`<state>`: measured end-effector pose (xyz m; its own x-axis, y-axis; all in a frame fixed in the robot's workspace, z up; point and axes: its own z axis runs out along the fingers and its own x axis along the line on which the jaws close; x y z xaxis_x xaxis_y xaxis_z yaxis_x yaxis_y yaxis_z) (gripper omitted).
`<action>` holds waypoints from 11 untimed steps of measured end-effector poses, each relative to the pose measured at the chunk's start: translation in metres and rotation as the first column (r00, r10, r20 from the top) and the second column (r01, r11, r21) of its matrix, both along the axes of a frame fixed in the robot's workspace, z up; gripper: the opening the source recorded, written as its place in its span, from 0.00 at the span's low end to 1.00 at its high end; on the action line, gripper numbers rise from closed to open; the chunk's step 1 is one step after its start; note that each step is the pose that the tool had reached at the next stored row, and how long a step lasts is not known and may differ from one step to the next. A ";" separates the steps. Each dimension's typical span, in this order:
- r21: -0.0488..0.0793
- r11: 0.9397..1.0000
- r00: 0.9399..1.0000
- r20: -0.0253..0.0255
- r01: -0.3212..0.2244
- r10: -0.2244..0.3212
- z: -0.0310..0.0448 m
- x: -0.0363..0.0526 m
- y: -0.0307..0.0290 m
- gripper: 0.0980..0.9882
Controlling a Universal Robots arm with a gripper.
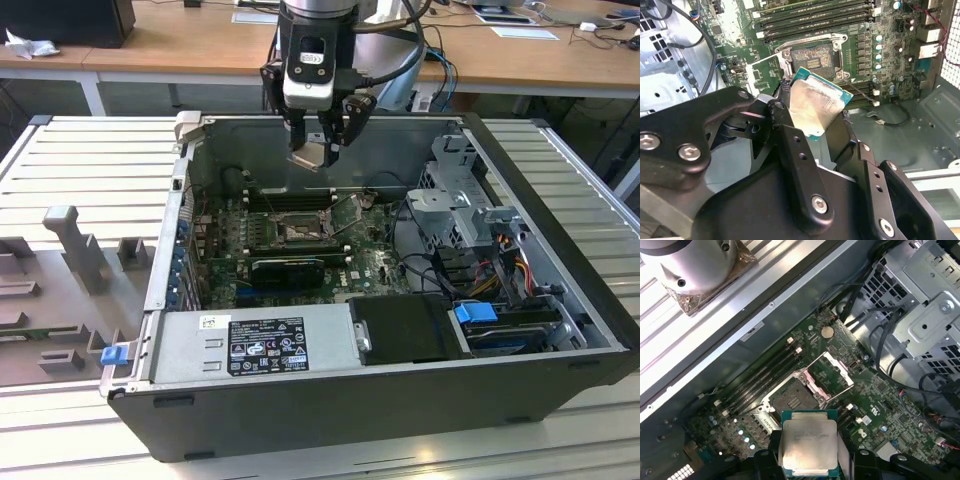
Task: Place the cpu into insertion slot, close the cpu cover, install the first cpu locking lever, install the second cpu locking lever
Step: 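Place the cpu into insertion slot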
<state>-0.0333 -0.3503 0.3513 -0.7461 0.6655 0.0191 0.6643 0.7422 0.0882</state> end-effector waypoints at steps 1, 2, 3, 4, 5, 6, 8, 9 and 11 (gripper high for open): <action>0.000 1.000 1.000 0.000 0.007 -0.007 -0.0001 0.0000 0.0000 0.48; 0.000 1.000 1.000 0.000 0.022 -0.022 -0.0002 0.0000 0.0000 0.48; 0.000 1.000 1.000 0.000 0.029 -0.029 -0.0003 0.0000 0.0000 0.48; 0.000 0.999 0.999 0.000 0.036 -0.036 -0.0003 0.0000 0.0000 0.48; 0.000 0.999 0.999 0.000 0.044 -0.044 -0.0004 0.0000 0.0000 0.48; 0.000 0.999 0.999 0.000 0.050 -0.050 -0.0005 0.0000 0.0000 0.48; 0.000 0.998 0.998 0.000 0.060 -0.060 -0.0006 0.0000 0.0000 0.48; 0.000 0.997 0.997 0.000 0.071 -0.071 -0.0007 0.0000 0.0000 0.48; 0.000 0.997 0.997 0.000 0.080 -0.080 -0.0009 0.0000 0.0000 0.48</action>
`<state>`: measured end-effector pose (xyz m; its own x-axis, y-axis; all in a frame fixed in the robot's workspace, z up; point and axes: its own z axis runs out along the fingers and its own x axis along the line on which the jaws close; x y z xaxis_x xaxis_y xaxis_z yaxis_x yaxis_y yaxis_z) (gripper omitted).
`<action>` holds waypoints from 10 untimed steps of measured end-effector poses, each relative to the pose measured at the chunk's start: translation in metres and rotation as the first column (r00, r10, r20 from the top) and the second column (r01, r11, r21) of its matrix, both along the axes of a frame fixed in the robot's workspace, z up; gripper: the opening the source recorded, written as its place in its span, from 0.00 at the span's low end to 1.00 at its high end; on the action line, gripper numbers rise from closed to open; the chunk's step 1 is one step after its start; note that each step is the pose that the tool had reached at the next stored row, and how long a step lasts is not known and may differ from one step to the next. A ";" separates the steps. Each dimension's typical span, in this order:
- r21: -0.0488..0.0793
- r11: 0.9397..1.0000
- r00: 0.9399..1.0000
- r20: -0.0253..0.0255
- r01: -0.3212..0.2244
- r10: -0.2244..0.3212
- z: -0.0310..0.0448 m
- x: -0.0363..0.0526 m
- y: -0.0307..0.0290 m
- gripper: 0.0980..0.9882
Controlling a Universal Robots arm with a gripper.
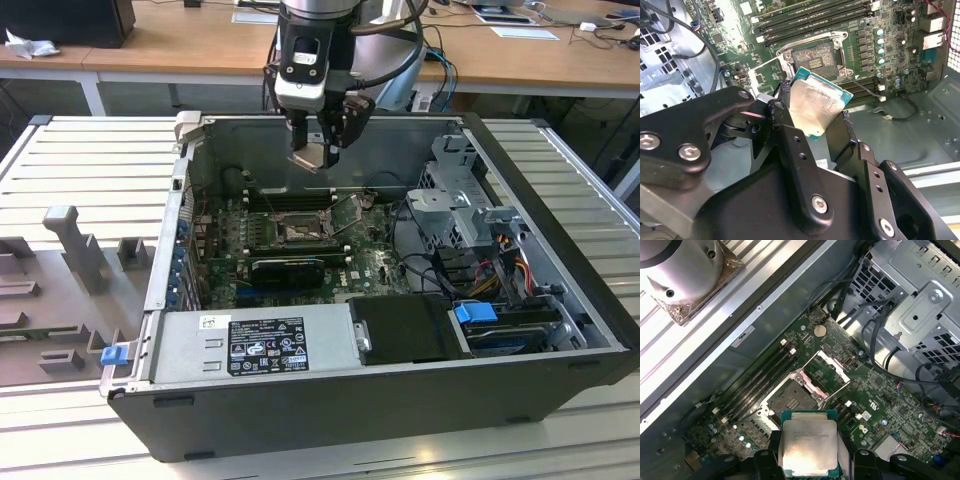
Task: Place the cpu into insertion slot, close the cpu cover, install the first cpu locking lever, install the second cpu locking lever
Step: 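Place the cpu into insertion slot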
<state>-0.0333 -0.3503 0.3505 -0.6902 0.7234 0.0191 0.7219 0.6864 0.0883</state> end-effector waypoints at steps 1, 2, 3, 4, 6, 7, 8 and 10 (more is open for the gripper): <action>0.000 1.000 1.000 0.000 0.007 -0.007 -0.0001 0.0000 0.0000 0.48; 0.000 1.000 1.000 0.000 0.012 -0.012 -0.0002 0.0000 0.0000 0.48; 0.000 1.000 1.000 0.000 0.018 -0.018 -0.0003 0.0000 0.0000 0.48; 0.000 1.000 1.000 0.000 0.023 -0.023 -0.0003 0.0000 0.0000 0.48; 0.000 0.999 0.999 0.000 0.054 -0.054 -0.0008 0.0000 0.0000 0.48; 0.000 0.998 0.998 0.000 0.069 -0.069 -0.0011 0.0000 0.0000 0.48; -0.001 0.997 0.997 0.000 0.084 -0.084 -0.0014 0.0000 0.0000 0.48; -0.001 0.993 0.993 0.000 0.120 -0.120 -0.0022 0.0000 0.0000 0.48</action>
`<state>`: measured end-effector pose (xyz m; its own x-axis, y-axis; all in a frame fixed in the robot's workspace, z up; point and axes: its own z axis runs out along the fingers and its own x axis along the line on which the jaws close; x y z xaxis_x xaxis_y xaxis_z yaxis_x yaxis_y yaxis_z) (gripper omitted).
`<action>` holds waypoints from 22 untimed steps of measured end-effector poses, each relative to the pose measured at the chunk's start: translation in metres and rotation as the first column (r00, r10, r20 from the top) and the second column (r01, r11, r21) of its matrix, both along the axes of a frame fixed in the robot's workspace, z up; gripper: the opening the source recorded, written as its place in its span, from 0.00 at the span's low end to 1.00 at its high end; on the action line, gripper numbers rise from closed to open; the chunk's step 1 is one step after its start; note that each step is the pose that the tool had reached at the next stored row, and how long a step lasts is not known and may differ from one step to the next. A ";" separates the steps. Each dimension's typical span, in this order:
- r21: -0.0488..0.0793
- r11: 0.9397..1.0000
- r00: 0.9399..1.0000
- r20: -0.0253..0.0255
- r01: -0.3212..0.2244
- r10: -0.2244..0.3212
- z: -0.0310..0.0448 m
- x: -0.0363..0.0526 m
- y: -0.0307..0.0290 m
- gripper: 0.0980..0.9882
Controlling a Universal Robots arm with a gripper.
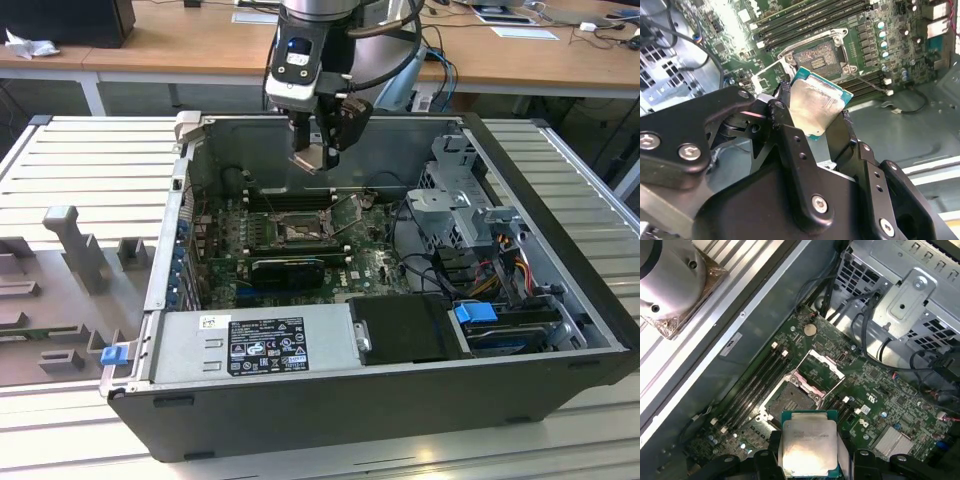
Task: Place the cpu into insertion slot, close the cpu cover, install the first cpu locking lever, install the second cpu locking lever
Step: 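Place the cpu into insertion slot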
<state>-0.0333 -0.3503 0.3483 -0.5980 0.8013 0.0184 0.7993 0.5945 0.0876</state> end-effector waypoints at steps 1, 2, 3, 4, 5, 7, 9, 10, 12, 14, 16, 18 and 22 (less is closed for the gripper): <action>0.000 1.000 1.000 0.000 0.015 -0.015 -0.0003 0.0000 0.0000 0.48; 0.000 0.999 0.999 0.000 0.033 -0.033 -0.0006 0.0000 0.0000 0.48; 0.000 0.999 0.999 0.000 0.047 -0.047 -0.0009 0.0000 0.0000 0.48; 0.000 0.997 0.997 0.000 0.076 -0.076 -0.0015 0.0000 0.0000 0.48; 0.000 0.995 0.995 0.000 0.105 -0.105 -0.0020 0.0000 0.0000 0.48; 0.000 0.991 0.991 0.000 0.135 -0.135 -0.0025 0.0000 0.0000 0.48; 0.000 0.985 0.985 0.000 0.173 -0.173 -0.0030 0.0000 0.0000 0.48; 0.000 0.982 0.982 0.000 0.191 -0.191 -0.0034 0.0000 0.0000 0.48; 0.000 0.973 0.973 0.000 0.230 -0.230 -0.0044 0.0000 0.0000 0.48; 0.000 0.965 0.965 0.000 0.263 -0.263 -0.0052 0.0000 0.0000 0.48; 0.000 0.949 0.949 0.000 0.315 -0.315 -0.0067 0.0000 0.0000 0.48; 0.000 0.937 0.937 0.000 0.349 -0.349 -0.0079 0.0000 0.0000 0.48; 0.000 0.921 0.921 0.000 0.390 -0.390 -0.0115 0.0000 0.0000 0.48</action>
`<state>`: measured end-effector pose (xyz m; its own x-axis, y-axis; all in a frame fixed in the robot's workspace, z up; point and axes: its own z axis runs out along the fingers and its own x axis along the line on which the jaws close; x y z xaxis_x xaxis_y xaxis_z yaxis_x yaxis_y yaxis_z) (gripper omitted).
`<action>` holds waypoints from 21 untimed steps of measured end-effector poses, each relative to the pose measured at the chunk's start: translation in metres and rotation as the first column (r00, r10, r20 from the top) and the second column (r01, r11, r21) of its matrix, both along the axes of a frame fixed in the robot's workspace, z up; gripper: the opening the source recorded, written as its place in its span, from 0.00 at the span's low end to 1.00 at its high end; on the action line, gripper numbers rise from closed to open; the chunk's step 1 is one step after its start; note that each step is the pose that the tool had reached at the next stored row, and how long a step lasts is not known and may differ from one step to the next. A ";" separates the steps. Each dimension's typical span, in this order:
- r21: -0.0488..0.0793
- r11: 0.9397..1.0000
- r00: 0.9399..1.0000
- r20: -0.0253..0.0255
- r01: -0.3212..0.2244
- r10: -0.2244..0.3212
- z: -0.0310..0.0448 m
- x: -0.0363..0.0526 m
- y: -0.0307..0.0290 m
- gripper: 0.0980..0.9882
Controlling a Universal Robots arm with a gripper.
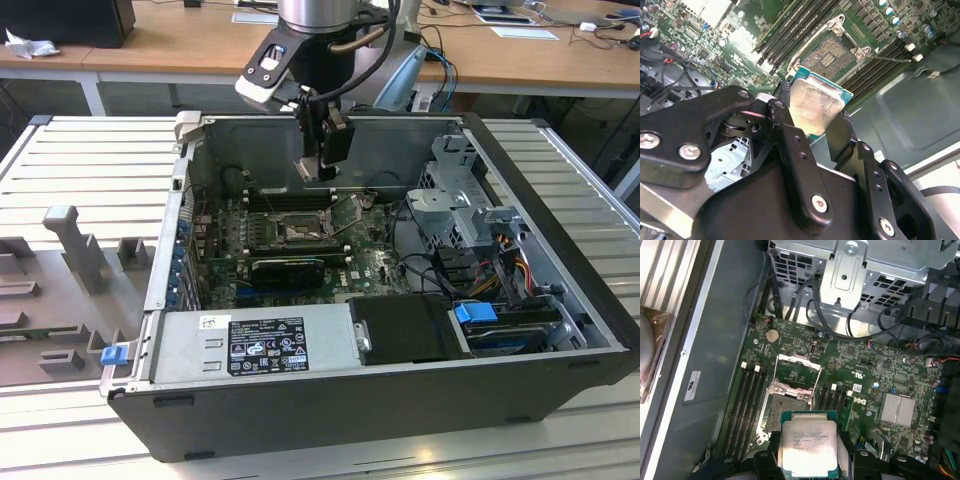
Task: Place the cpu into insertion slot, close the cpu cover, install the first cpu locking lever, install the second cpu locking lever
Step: 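Place the cpu into insertion slot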
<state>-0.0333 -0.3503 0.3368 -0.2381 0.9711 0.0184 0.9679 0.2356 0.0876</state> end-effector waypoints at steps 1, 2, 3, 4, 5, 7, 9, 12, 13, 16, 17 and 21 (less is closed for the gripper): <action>0.000 1.000 1.000 0.000 0.000 0.000 -0.0020 0.0000 0.0000 0.48; 0.000 1.000 1.000 0.000 0.001 -0.001 -0.0045 -0.0001 0.0000 0.48; 0.000 1.000 1.000 0.000 0.001 -0.001 -0.0076 -0.0001 0.0000 0.48; 0.000 1.000 1.000 0.000 0.001 -0.001 -0.0092 -0.0001 0.0000 0.48; 0.000 1.000 1.000 0.000 0.001 -0.001 -0.0107 -0.0001 0.0000 0.48; 0.000 1.000 1.000 0.000 0.001 -0.001 -0.0120 -0.0001 0.0000 0.48; 0.000 1.000 1.000 0.000 0.001 -0.001 -0.0137 -0.0001 0.0000 0.48; 0.000 1.000 1.000 0.000 0.001 -0.001 -0.0161 -0.0001 0.0000 0.48; 0.000 1.000 1.000 0.000 0.001 -0.001 -0.0174 -0.0001 0.0000 0.48; 0.000 1.000 1.000 0.000 0.001 -0.001 -0.0204 -0.0001 0.0000 0.48; 0.000 1.000 1.000 0.000 0.001 -0.001 -0.0213 -0.0001 0.0000 0.48; 0.000 1.000 1.000 0.000 0.001 -0.001 -0.0237 -0.0001 0.0000 0.48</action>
